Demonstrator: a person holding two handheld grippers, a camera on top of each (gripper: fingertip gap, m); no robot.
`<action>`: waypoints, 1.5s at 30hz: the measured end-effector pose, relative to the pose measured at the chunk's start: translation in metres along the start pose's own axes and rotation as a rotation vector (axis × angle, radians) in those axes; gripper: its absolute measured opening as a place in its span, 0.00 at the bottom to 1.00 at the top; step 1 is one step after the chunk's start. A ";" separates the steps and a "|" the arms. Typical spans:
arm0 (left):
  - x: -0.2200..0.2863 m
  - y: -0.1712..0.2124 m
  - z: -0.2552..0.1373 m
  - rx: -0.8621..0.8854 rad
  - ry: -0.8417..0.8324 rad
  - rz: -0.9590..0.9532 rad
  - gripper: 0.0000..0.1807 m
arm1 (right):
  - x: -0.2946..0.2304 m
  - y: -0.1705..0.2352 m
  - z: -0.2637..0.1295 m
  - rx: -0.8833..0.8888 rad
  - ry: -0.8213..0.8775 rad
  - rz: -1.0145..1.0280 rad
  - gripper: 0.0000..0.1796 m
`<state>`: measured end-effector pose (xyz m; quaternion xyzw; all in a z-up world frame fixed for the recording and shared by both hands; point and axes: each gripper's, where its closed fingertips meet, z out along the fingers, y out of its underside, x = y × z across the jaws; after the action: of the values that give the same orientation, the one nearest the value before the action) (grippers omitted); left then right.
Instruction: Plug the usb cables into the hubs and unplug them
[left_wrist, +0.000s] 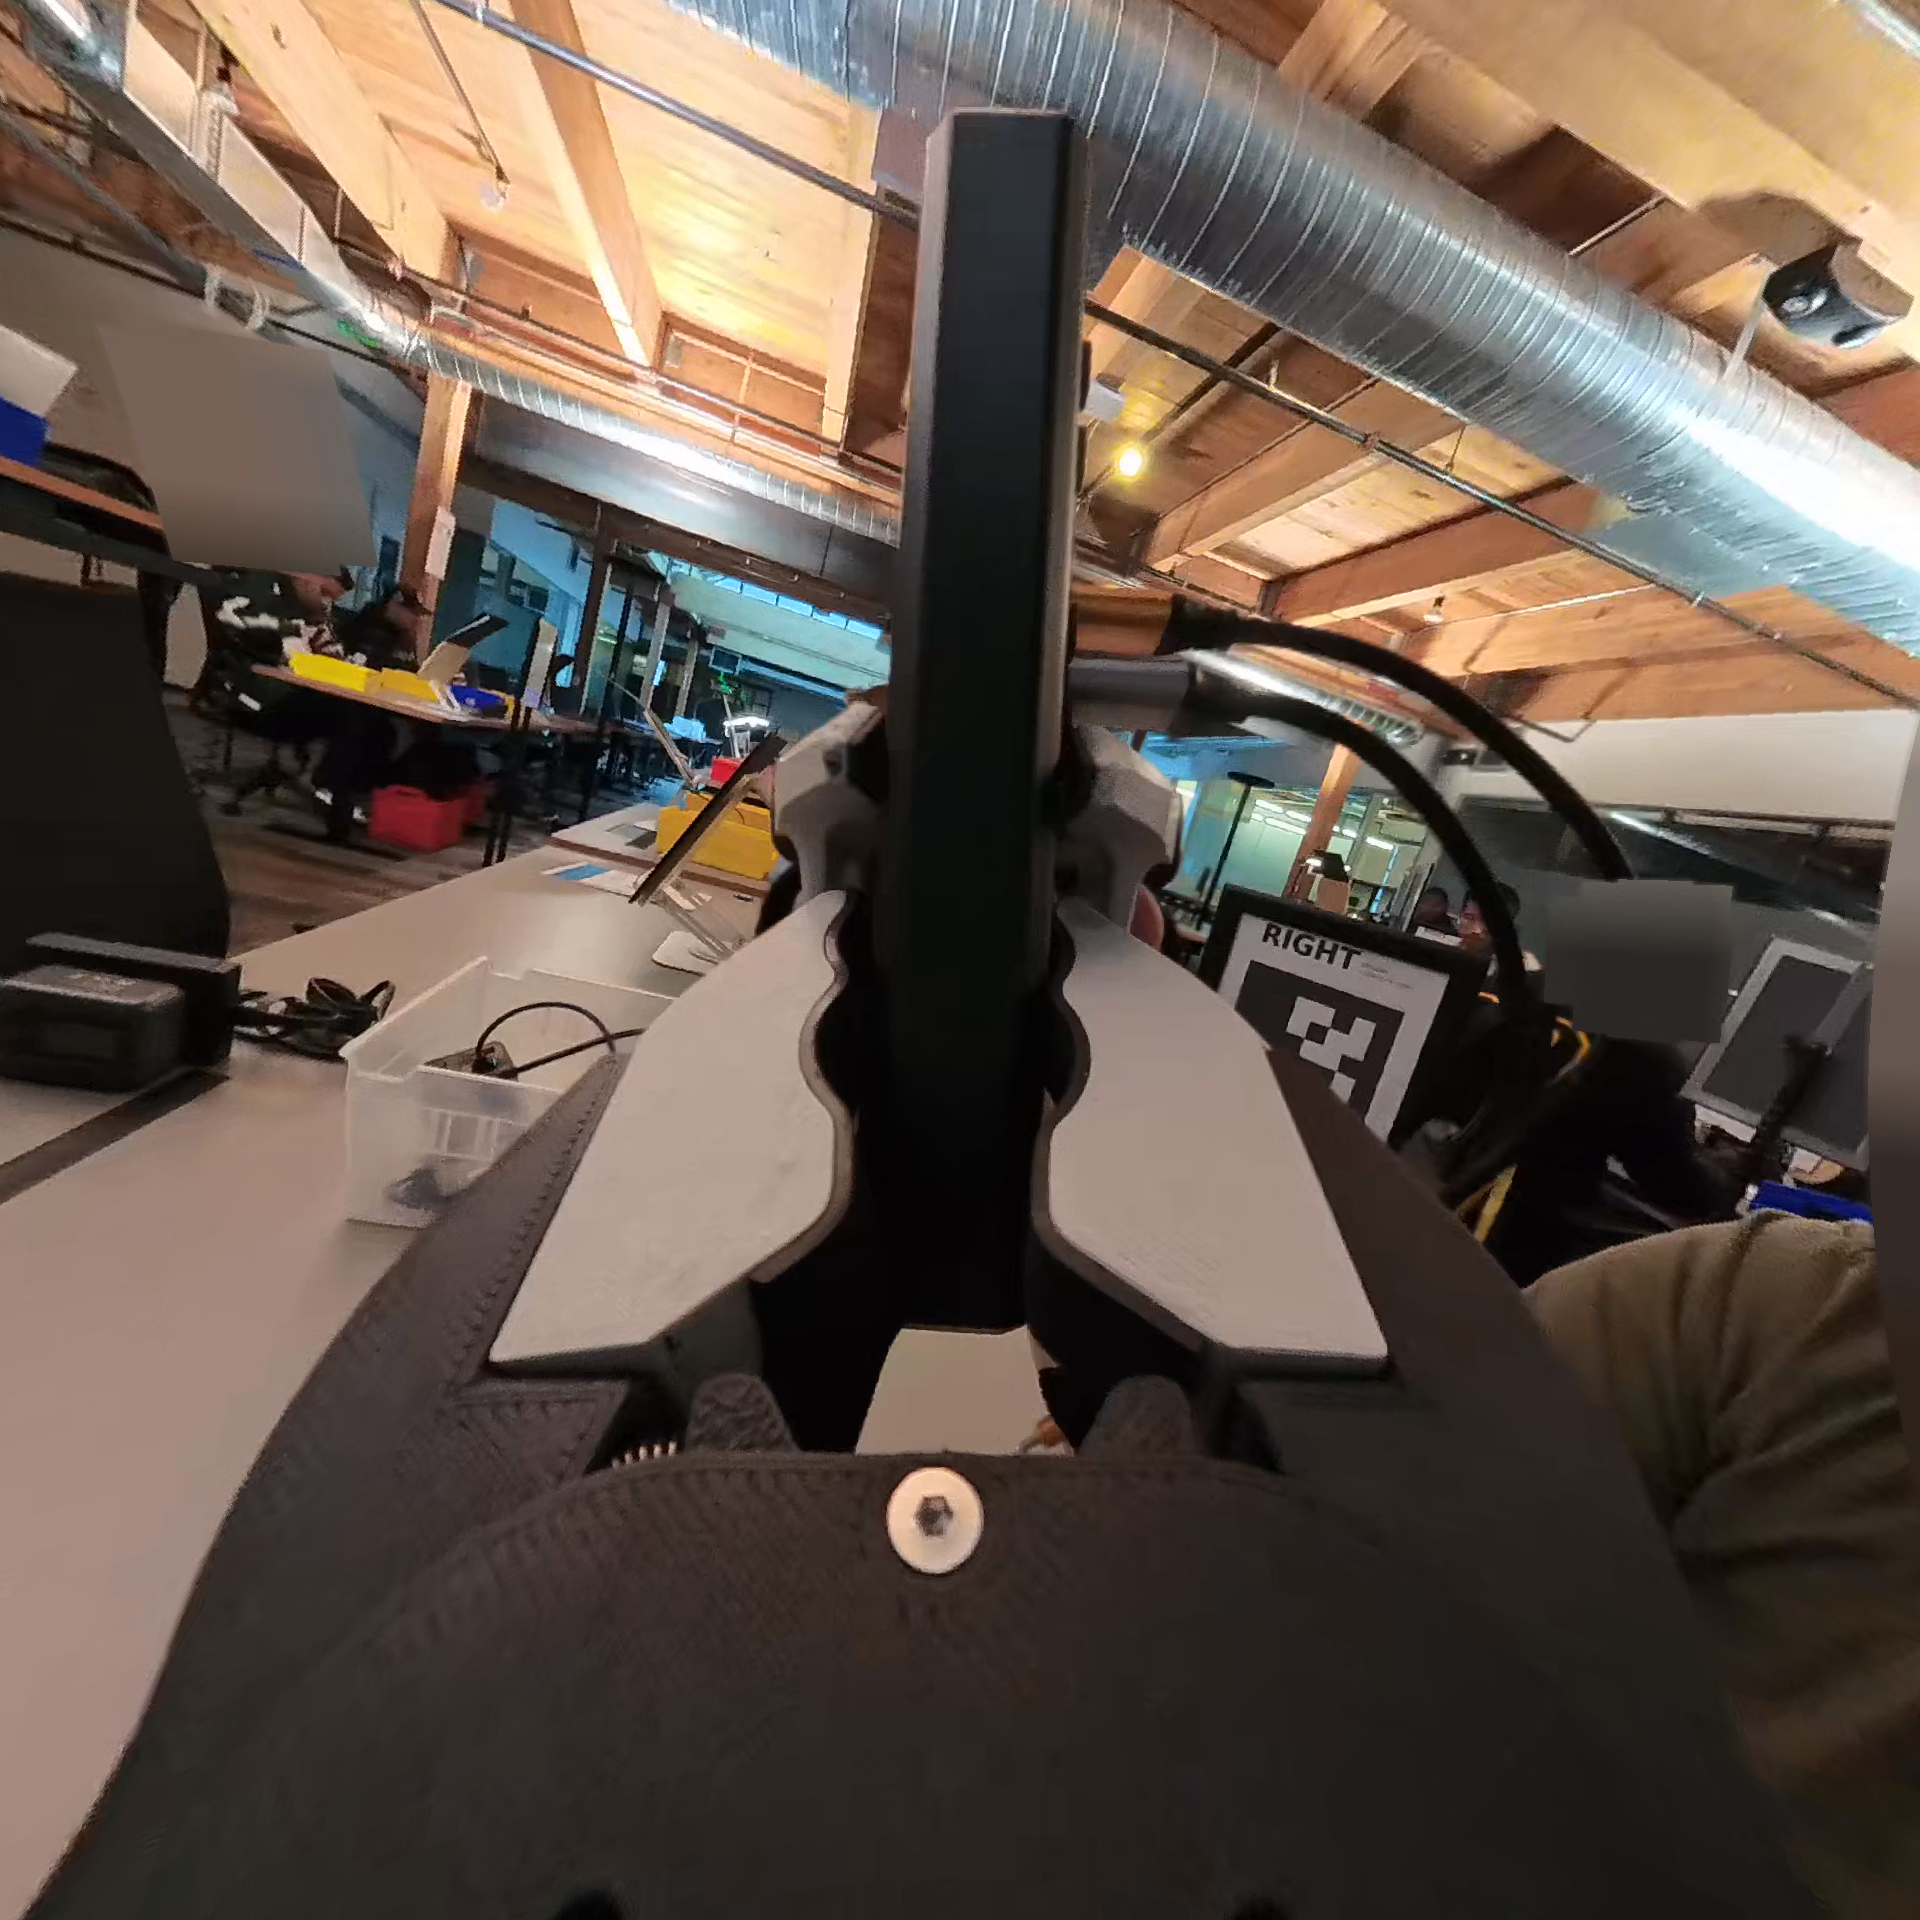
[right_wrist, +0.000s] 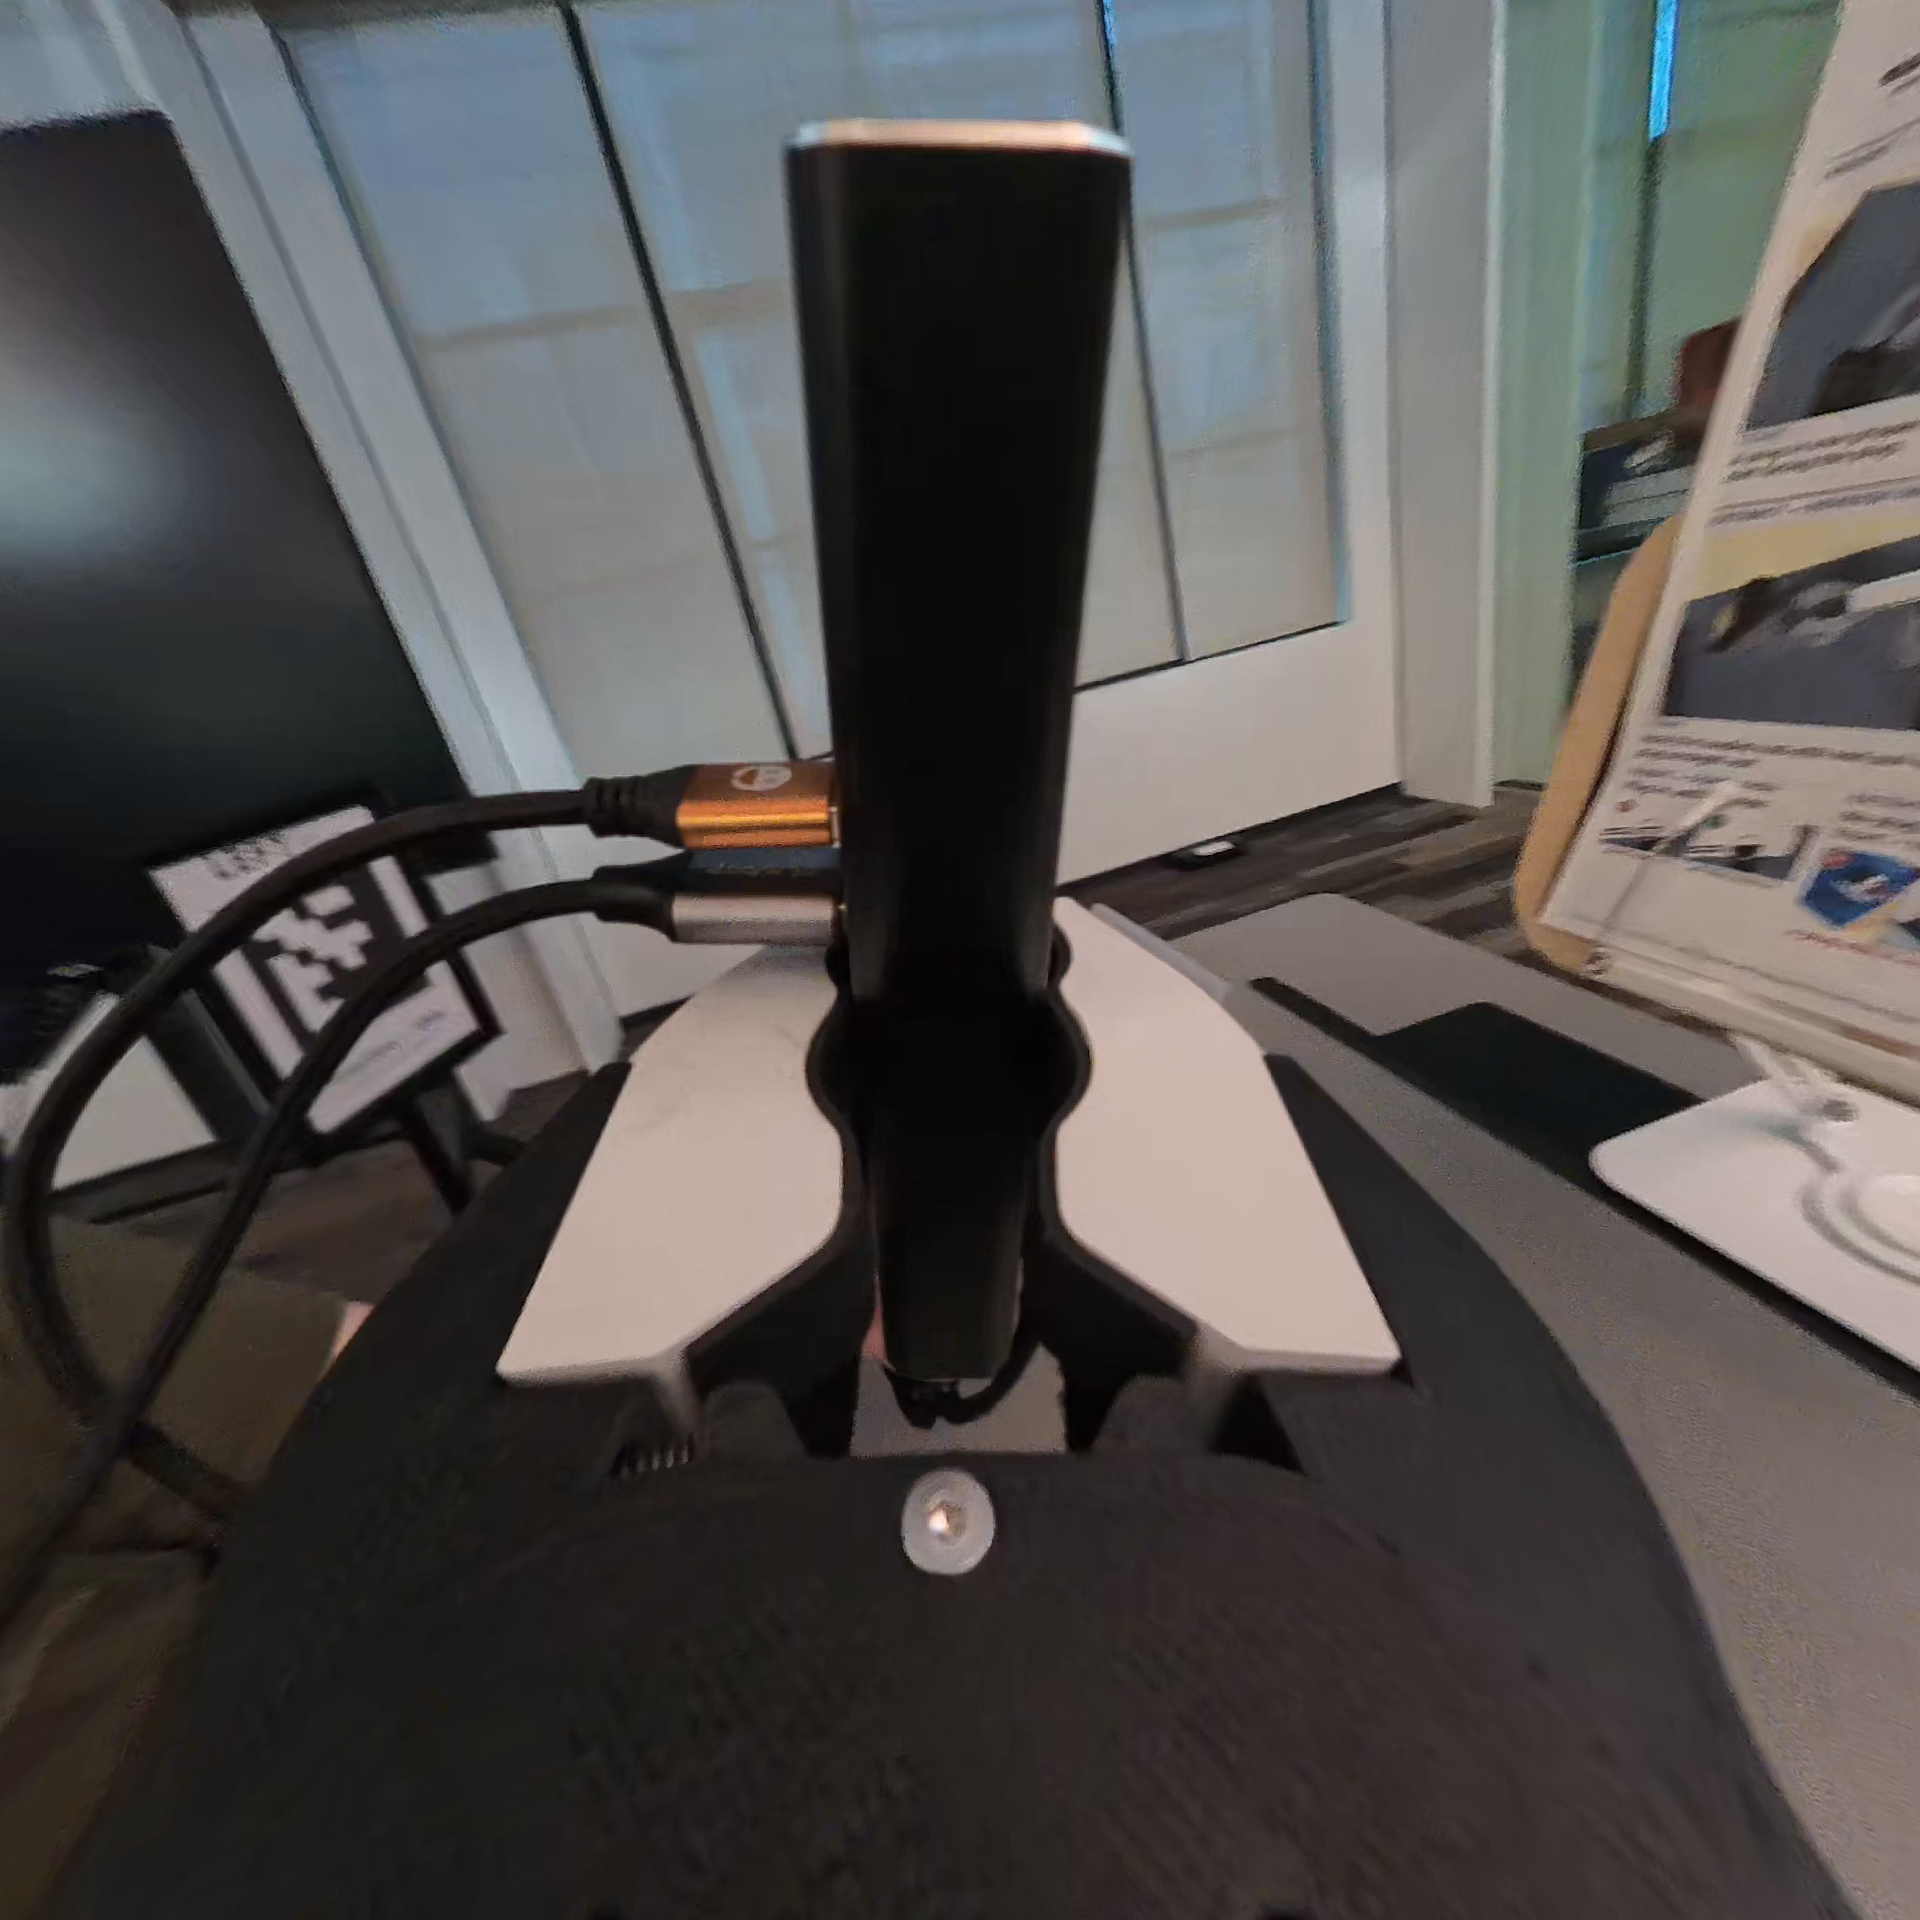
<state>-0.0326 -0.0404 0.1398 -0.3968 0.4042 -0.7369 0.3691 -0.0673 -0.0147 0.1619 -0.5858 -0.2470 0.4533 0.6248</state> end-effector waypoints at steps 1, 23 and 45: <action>-0.003 0.001 0.000 -0.013 -0.022 -0.002 0.16 | 0.003 0.001 -0.001 -0.001 0.000 0.010 0.17; -0.038 -0.075 -0.093 0.113 -0.343 0.183 0.15 | 0.212 -0.143 -0.304 -0.412 1.416 -0.483 0.17; -0.060 -0.032 -0.060 -0.066 -0.373 0.168 0.15 | 0.325 0.013 -0.449 -1.004 1.461 -0.311 0.17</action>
<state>-0.0682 0.0428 0.1290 -0.5033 0.3845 -0.6035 0.4845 0.4578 0.0343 -0.0089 -0.8919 -0.0336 -0.2832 0.3511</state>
